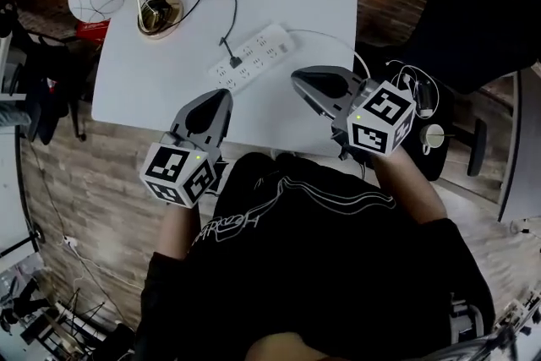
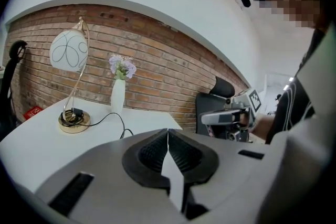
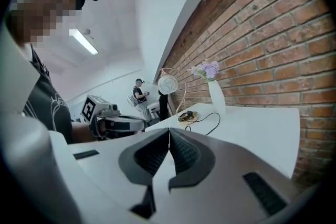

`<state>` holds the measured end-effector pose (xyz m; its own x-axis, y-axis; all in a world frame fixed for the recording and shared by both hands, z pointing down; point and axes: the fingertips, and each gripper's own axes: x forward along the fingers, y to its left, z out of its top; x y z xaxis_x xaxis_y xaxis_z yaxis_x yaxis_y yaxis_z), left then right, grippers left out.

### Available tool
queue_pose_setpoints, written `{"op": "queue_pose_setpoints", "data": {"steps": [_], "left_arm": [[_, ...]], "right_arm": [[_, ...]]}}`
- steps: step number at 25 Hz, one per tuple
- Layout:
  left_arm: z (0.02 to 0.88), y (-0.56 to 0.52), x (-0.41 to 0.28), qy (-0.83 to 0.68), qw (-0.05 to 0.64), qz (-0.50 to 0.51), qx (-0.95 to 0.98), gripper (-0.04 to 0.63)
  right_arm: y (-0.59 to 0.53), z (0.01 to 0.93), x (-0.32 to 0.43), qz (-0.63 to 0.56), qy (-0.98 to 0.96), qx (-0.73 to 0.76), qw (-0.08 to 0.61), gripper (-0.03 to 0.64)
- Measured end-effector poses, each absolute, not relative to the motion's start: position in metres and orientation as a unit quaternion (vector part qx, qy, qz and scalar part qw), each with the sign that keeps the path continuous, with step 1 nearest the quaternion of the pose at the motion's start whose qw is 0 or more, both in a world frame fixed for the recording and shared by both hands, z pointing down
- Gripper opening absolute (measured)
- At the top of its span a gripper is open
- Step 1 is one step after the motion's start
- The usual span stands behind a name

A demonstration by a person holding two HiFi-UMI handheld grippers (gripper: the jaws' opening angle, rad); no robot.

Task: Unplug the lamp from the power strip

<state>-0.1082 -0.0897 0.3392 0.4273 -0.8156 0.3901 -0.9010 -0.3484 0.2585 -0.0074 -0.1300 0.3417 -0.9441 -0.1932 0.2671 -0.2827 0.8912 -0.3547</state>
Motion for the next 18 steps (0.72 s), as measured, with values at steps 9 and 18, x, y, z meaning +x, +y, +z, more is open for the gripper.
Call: {"op": "queue_pose_setpoints", "data": {"steps": [9, 18], "left_arm": [[0.399, -0.128, -0.131, -0.539, 0.254, 0.110, 0.795, 0.005], [0.449, -0.153, -0.148, -0.518, 0.262, 0.150, 0.800, 0.006]], "right_arm": [[-0.190, 0.425, -0.037, 0.149, -0.959, 0.132, 0.203, -0.003], [-0.220, 0.489, -0.057, 0.121, -0.944, 0.131, 0.278, -0.003]]}}
